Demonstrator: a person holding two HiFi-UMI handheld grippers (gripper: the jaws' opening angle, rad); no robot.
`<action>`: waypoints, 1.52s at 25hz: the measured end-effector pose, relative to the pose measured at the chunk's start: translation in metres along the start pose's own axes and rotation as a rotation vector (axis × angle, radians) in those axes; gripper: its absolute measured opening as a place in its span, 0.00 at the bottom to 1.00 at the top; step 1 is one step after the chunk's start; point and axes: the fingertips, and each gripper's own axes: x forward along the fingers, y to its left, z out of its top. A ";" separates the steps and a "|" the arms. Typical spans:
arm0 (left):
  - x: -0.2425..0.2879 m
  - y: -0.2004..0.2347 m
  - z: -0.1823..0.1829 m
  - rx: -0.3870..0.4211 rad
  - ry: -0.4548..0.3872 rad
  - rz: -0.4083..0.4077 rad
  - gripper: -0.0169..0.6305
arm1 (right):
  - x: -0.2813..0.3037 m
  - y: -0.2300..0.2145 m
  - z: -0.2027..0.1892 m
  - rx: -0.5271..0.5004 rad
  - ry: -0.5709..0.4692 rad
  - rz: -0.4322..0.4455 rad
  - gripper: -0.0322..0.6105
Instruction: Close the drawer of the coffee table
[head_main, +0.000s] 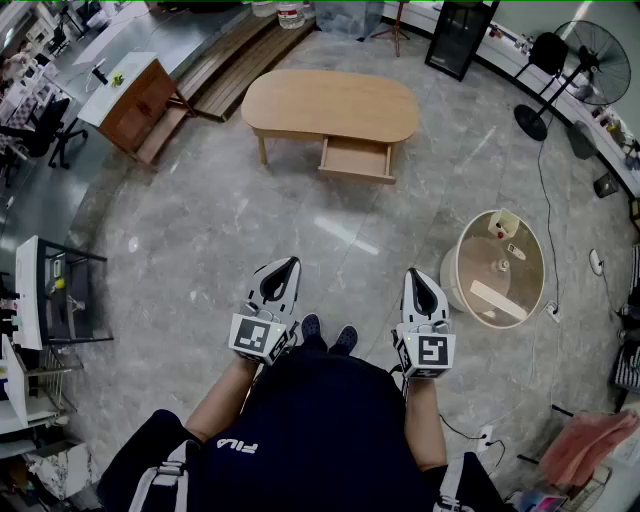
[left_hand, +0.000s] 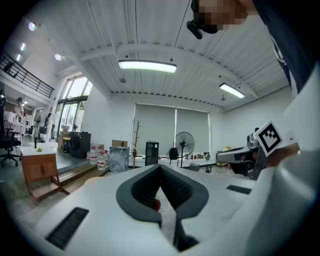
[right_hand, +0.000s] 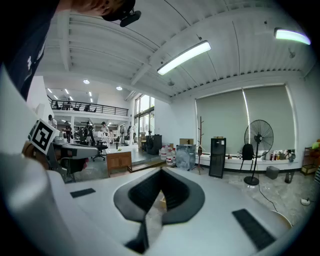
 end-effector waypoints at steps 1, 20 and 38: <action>-0.001 0.001 0.001 -0.007 0.001 0.002 0.06 | -0.001 0.001 0.001 -0.001 0.001 0.000 0.09; -0.003 -0.004 -0.001 -0.033 0.014 -0.007 0.06 | -0.006 0.014 0.013 -0.022 -0.056 0.056 0.09; 0.007 -0.009 -0.004 -0.024 -0.015 0.071 0.06 | -0.008 -0.032 -0.014 0.070 -0.020 0.030 0.09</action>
